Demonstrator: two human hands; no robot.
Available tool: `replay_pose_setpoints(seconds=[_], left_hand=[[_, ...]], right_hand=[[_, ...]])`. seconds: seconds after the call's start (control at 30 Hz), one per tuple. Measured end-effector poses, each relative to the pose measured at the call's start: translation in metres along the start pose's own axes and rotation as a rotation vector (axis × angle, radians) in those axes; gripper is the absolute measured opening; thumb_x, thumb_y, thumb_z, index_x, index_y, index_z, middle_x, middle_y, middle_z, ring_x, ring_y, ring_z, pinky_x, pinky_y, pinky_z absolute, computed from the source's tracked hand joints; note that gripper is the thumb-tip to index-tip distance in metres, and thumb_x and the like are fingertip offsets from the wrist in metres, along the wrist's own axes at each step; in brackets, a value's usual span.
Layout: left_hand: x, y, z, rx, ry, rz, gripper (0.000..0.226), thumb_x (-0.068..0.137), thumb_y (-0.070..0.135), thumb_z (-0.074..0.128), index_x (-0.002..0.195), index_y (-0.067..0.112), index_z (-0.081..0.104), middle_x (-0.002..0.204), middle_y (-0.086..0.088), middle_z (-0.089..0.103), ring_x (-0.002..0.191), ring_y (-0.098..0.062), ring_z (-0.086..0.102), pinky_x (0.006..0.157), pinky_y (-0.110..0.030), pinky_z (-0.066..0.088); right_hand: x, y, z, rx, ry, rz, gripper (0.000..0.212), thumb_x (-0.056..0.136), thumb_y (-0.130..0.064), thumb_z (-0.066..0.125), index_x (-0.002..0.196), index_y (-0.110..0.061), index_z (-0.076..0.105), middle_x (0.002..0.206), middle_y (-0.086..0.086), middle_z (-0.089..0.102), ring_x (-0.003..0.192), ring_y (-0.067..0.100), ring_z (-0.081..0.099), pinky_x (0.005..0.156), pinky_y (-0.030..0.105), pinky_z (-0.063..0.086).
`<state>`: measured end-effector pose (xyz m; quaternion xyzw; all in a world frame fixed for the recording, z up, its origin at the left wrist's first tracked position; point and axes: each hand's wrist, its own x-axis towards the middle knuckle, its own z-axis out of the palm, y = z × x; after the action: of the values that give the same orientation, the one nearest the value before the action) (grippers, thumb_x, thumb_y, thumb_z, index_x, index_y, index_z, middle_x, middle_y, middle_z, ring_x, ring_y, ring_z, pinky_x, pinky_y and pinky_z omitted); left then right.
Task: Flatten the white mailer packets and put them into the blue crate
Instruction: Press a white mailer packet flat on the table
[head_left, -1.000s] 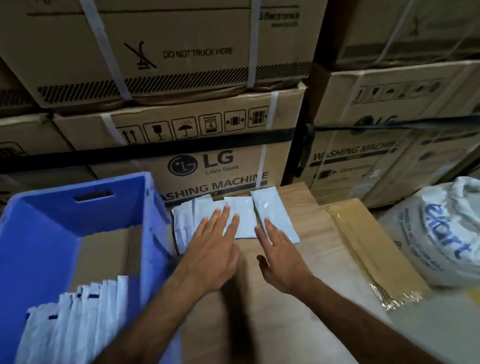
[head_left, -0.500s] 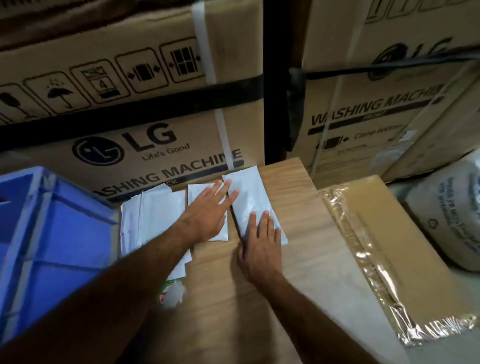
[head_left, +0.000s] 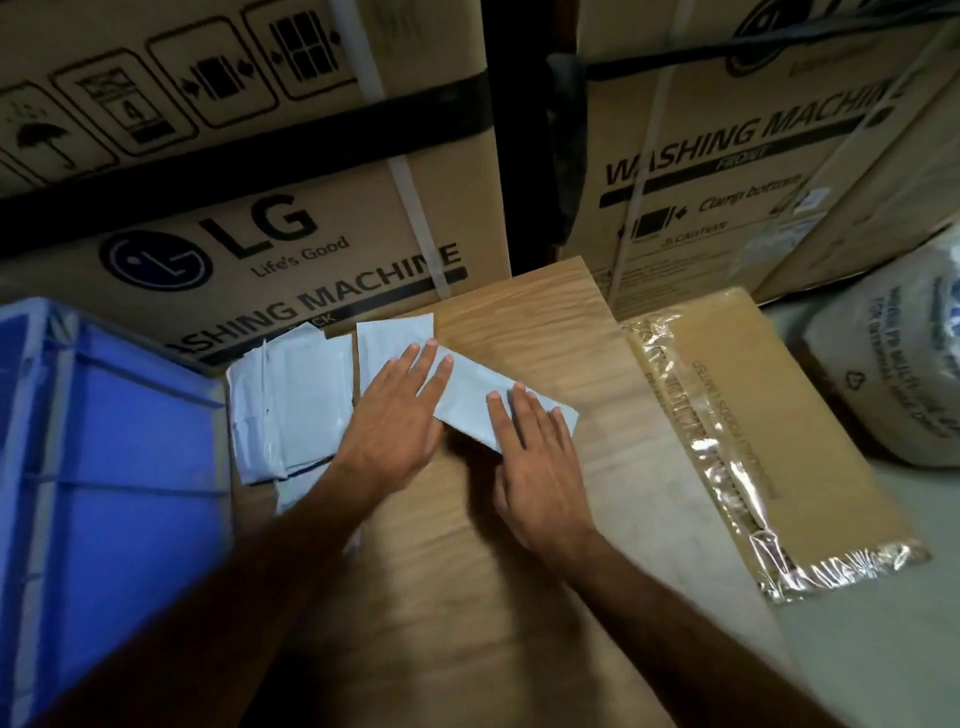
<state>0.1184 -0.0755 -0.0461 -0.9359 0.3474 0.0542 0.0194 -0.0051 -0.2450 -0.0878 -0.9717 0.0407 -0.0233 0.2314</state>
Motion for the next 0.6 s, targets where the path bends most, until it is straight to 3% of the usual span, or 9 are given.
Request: replay_pose_setpoints(seconds=[0.13, 0.2, 0.27, 0.37, 0.5, 0.6], left_hand=[[-0.117, 0.024, 0.007, -0.115, -0.013, -0.147, 0.067, 0.090, 0.031, 0.037, 0.152, 0.006, 0.043, 0.158, -0.019, 0.039, 0.143, -0.039, 0.041, 0.114, -0.055, 0.039], [-0.176, 0.044, 0.021, -0.144, -0.034, -0.189, 0.067, 0.087, 0.028, 0.040, 0.151, 0.006, 0.045, 0.157, -0.020, 0.041, 0.141, -0.039, 0.044, 0.112, -0.055, 0.041], [-0.228, 0.068, 0.036, -0.180, -0.071, -0.227, 0.067, 0.088, 0.025, 0.042, 0.153, 0.007, 0.042, 0.160, -0.019, 0.036, 0.146, -0.036, 0.038, 0.115, -0.052, 0.038], [-0.281, 0.102, 0.060, -0.235, -0.104, -0.263, 0.067, 0.088, 0.020, 0.042, 0.154, 0.007, 0.041, 0.162, -0.019, 0.032, 0.147, -0.034, 0.036, 0.115, -0.050, 0.034], [-0.321, 0.126, 0.080, -0.282, -0.161, -0.257, 0.072, 0.094, 0.036, 0.040, 0.161, 0.012, 0.024, 0.168, -0.019, 0.011, 0.155, -0.033, 0.015, 0.120, -0.049, 0.020], [-0.323, 0.130, 0.081, -0.319, -0.086, -0.354, 0.071, 0.099, 0.040, 0.041, 0.161, 0.010, 0.021, 0.168, -0.020, 0.008, 0.157, -0.033, 0.007, 0.125, -0.048, 0.012]], right_hand=[[-0.063, -0.026, -0.007, 0.022, -0.066, -0.165, 0.078, 0.082, -0.013, 0.041, 0.159, -0.015, 0.030, 0.163, 0.015, 0.031, 0.151, 0.032, 0.027, 0.123, 0.051, 0.020], [-0.103, -0.033, -0.004, 0.002, -0.134, -0.242, 0.082, 0.079, -0.010, 0.044, 0.160, -0.017, 0.028, 0.163, 0.014, 0.031, 0.153, 0.030, 0.025, 0.125, 0.050, 0.017], [-0.141, -0.035, 0.000, -0.014, -0.193, -0.263, 0.083, 0.078, -0.011, 0.046, 0.159, -0.019, 0.030, 0.162, 0.013, 0.034, 0.152, 0.030, 0.027, 0.125, 0.048, 0.017], [-0.186, -0.032, 0.009, -0.019, -0.286, -0.228, 0.074, 0.083, -0.022, 0.033, 0.157, -0.017, 0.037, 0.161, 0.016, 0.036, 0.150, 0.032, 0.032, 0.121, 0.048, 0.021], [-0.219, -0.024, 0.017, -0.080, -0.377, -0.202, 0.077, 0.083, -0.030, 0.035, 0.159, -0.016, 0.031, 0.167, 0.017, 0.018, 0.155, 0.032, 0.018, 0.123, 0.051, 0.017], [-0.223, -0.038, 0.018, -0.004, -0.333, -0.223, 0.077, 0.086, -0.032, 0.043, 0.160, -0.016, 0.030, 0.168, 0.015, 0.015, 0.157, 0.029, 0.009, 0.126, 0.051, 0.011]])
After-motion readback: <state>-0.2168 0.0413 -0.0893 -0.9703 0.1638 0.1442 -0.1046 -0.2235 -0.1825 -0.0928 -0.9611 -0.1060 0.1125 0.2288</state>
